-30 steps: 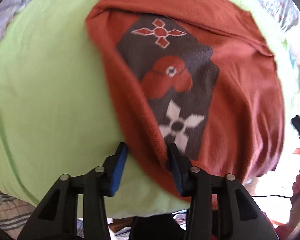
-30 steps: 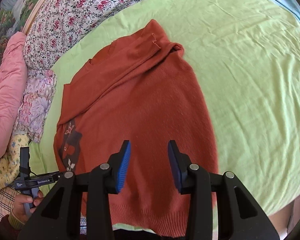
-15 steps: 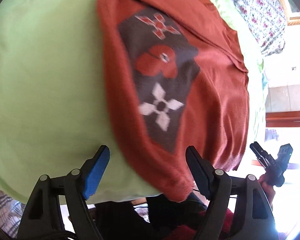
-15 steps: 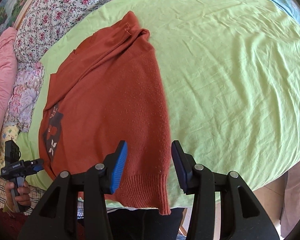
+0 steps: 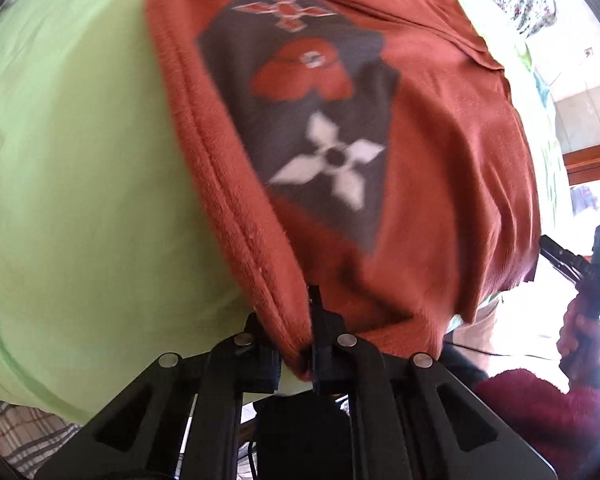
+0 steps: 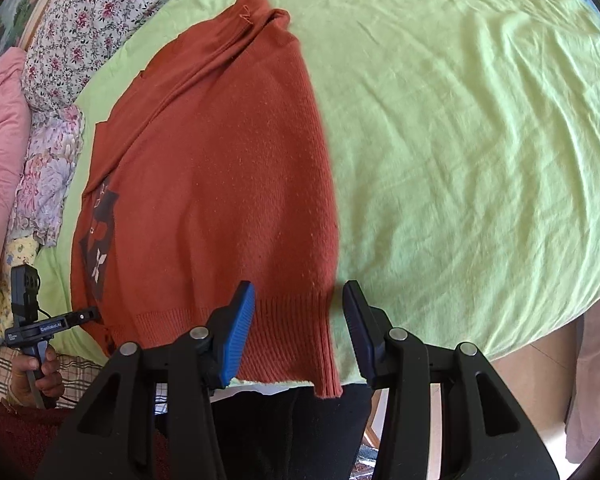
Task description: Fold small clothes
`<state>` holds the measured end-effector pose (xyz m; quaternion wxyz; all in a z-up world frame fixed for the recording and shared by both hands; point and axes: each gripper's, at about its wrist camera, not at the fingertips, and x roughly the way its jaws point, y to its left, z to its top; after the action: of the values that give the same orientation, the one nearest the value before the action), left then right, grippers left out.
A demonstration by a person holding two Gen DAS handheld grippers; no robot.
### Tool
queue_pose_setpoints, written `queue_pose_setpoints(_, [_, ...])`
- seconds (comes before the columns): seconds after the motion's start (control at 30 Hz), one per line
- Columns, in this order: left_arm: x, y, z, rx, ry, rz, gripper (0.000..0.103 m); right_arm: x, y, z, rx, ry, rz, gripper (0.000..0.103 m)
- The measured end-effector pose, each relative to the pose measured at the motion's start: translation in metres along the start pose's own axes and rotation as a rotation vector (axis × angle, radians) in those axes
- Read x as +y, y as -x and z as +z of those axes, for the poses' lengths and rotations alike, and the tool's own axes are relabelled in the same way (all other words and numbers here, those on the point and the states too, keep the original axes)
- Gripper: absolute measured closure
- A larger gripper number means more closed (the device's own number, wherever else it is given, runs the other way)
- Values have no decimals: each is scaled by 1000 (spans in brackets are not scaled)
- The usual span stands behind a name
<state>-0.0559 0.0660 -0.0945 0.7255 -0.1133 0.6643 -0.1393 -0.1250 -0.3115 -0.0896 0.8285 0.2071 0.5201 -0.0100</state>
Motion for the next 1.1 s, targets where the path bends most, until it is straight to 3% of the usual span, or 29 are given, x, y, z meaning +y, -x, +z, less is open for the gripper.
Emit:
queue_pose_setpoints(0.07, [21, 4, -9, -9, 28, -61, 94, 0, -1, -1, -1, 11, 3, 56])
queue_pose_setpoints(0.17, [27, 7, -12, -17, 48, -87, 91, 2, -5, 1, 16, 41, 16, 56])
queue_pose_setpoints(0.2, [26, 7, -12, -16, 54, -94, 86, 3, -6, 2, 27, 58, 19, 56])
queue_pose_setpoints(0.3, [15, 0, -8, -2, 81, -152, 55, 6, -7, 2, 62, 101, 33, 56])
queue_pose_setpoints(0.33, [13, -1, -7, -4, 86, -160, 52, 7, -7, 0, 69, 112, 32, 56])
queue_pose_setpoints(0.4, [-1, -9, -3, -7, 59, -121, 56, 10, -10, 0, 76, 132, 22, 59])
queue_pose_setpoints(0.43, [-7, -10, -4, -9, 20, -88, 65, 12, -12, 0, 77, 140, 12, 72])
queue_pose_setpoints(0.47, [-11, -10, -6, -10, -21, -62, 76, 12, -13, 1, 78, 142, 3, 94])
queue_pose_setpoints(0.5, [-13, -10, -9, 1, -43, -59, 94, 10, -14, 1, 90, 125, 18, 94])
queue_pose_setpoints(0.7, [10, -1, -28, -36, -65, -84, 99, -7, -2, -7, 60, 64, 60, 95])
queue_pose_setpoints(0.93, [29, 58, -31, -270, 33, -313, 99, -9, 29, 8, -23, -65, 330, 95])
queue_pose_setpoints(1.1, [42, 89, -16, -383, 111, -376, 100, 2, 53, 41, -124, -90, 439, 95])
